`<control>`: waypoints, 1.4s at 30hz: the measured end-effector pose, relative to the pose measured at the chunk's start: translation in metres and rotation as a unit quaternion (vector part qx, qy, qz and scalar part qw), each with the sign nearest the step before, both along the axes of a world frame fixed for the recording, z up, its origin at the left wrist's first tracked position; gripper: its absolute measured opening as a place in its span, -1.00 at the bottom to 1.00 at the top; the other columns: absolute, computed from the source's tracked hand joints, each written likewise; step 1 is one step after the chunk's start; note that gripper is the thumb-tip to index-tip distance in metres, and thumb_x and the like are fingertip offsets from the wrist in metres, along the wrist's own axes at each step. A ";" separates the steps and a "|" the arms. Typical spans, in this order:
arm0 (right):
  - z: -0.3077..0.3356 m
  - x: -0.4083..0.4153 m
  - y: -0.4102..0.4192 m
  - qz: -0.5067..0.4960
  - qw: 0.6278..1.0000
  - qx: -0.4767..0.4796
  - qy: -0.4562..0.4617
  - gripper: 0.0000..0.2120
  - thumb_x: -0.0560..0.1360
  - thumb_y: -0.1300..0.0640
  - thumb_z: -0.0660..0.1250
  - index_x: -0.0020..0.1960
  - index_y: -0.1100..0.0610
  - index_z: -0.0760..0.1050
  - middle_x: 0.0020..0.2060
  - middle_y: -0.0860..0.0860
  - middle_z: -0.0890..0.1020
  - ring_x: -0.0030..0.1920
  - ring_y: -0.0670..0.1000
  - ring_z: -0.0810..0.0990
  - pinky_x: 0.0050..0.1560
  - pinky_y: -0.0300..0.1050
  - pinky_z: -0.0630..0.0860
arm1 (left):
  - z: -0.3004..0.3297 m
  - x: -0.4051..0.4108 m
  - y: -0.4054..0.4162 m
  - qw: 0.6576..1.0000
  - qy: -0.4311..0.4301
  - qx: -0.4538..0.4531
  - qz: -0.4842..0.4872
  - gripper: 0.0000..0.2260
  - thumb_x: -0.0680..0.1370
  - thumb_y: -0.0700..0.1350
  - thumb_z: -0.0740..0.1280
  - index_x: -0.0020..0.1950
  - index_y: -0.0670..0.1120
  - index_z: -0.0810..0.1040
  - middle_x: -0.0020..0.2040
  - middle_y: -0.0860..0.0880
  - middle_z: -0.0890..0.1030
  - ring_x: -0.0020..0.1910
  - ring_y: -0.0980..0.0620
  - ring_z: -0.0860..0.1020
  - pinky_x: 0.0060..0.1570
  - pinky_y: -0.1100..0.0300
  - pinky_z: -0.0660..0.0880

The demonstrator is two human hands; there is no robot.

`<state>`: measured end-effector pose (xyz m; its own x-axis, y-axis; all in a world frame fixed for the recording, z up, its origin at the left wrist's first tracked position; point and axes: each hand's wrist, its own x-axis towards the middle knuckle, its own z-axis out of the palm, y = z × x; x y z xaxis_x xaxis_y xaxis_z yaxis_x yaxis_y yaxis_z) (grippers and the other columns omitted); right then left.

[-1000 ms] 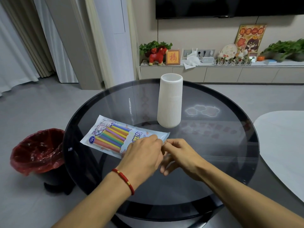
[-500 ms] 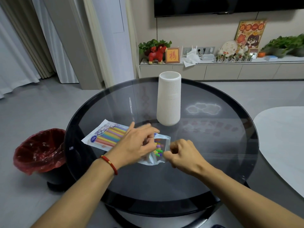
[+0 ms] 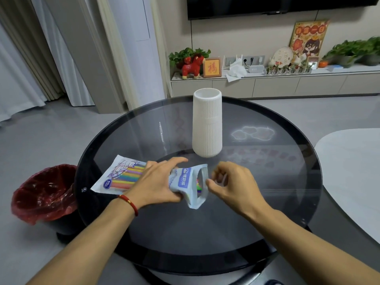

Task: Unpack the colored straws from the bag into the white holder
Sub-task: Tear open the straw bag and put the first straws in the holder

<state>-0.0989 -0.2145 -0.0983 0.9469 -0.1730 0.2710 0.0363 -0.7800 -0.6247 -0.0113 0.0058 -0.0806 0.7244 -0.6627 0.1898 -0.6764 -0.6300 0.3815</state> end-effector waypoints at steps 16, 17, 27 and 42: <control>0.003 0.005 -0.042 0.069 0.945 0.311 0.071 -0.96 0.54 0.30 0.49 -0.04 0.20 0.71 -0.30 0.17 0.74 -0.39 0.09 0.68 -0.35 -0.06 0.66 | -0.004 0.002 0.009 0.997 0.020 0.047 0.056 -0.28 0.28 0.22 0.44 0.40 0.22 0.28 0.13 0.20 0.50 0.11 0.14 0.44 0.22 -0.05 0.32; 0.003 0.005 -0.047 0.061 0.944 0.315 0.074 -0.96 0.56 0.28 0.47 -0.02 0.19 0.69 -0.24 0.16 0.74 -0.36 0.11 0.69 -0.36 -0.04 0.67 | -0.004 0.002 0.010 0.997 0.015 0.046 0.065 -0.29 0.28 0.21 0.44 0.40 0.22 0.29 0.13 0.20 0.50 0.10 0.13 0.44 0.22 -0.05 0.32; -0.005 0.015 -0.043 0.040 0.913 0.406 0.032 -0.88 0.53 0.33 0.48 -0.19 0.24 0.68 -0.42 0.13 0.68 -0.42 0.03 0.63 -0.34 -0.21 0.62 | -0.004 0.000 0.011 0.995 -0.011 0.068 0.075 -0.35 0.26 0.22 0.36 0.34 0.29 0.32 0.04 0.22 0.51 0.06 0.14 0.42 0.13 -0.01 0.29; -0.014 0.025 -0.028 -0.020 0.758 0.651 0.030 -0.81 0.50 0.21 0.52 -0.05 0.30 0.56 -0.37 0.08 0.45 -0.41 -0.04 0.38 -0.46 -0.27 0.41 | -0.008 -0.007 0.000 0.994 -0.040 0.038 0.089 -0.49 0.30 0.24 0.31 0.26 0.29 0.42 -0.07 0.23 0.55 -0.04 0.14 0.45 0.00 0.05 0.23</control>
<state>-0.0738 -0.2423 -0.1120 0.9377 -0.2856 -0.1977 -0.0305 0.4992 -0.8660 -0.0187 0.0060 -0.0889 0.8165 -0.5399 0.2046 -0.5774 -0.7678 0.2777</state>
